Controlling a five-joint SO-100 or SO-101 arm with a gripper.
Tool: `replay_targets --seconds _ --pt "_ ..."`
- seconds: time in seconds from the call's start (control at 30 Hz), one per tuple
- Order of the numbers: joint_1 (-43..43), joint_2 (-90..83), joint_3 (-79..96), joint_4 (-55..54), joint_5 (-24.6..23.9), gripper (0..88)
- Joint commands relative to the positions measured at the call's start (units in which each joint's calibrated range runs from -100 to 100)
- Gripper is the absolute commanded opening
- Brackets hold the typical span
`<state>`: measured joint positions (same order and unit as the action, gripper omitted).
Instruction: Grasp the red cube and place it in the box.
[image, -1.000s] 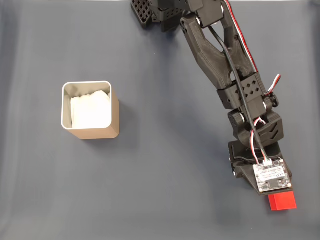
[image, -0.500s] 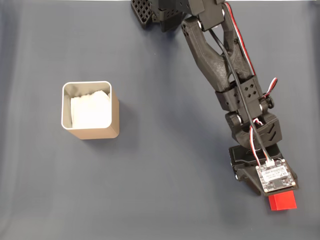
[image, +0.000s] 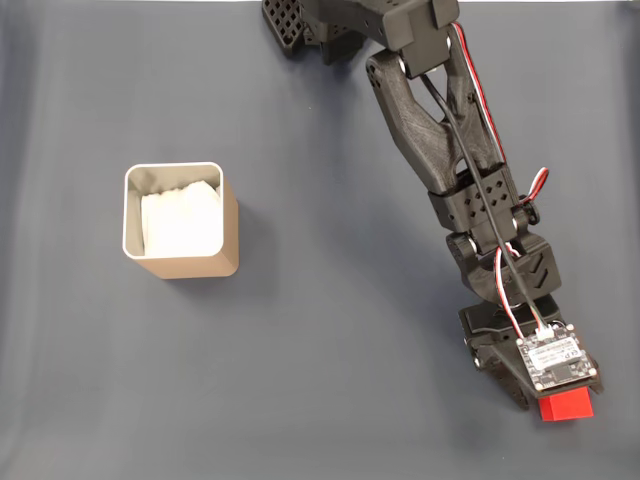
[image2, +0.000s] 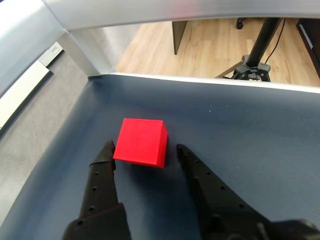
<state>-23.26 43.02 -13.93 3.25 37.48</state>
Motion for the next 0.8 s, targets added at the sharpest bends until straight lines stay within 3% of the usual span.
replay_targets --seconds 0.0,0.3,0.33,0.37,0.43,0.77 --pt "-0.2 -0.14 -2.02 -1.73 0.88 30.4" --pt "-0.27 0.03 -2.2 -1.98 0.49 18.7" --pt "-0.27 -0.05 -2.2 -1.9 0.44 16.2" --pt "-0.13 -0.49 -2.2 -1.98 -0.34 4.1" --pt "-0.13 -0.83 -2.2 -2.06 -0.83 0.1" --pt "-0.06 -3.52 -0.2 -2.22 -0.49 0.1"
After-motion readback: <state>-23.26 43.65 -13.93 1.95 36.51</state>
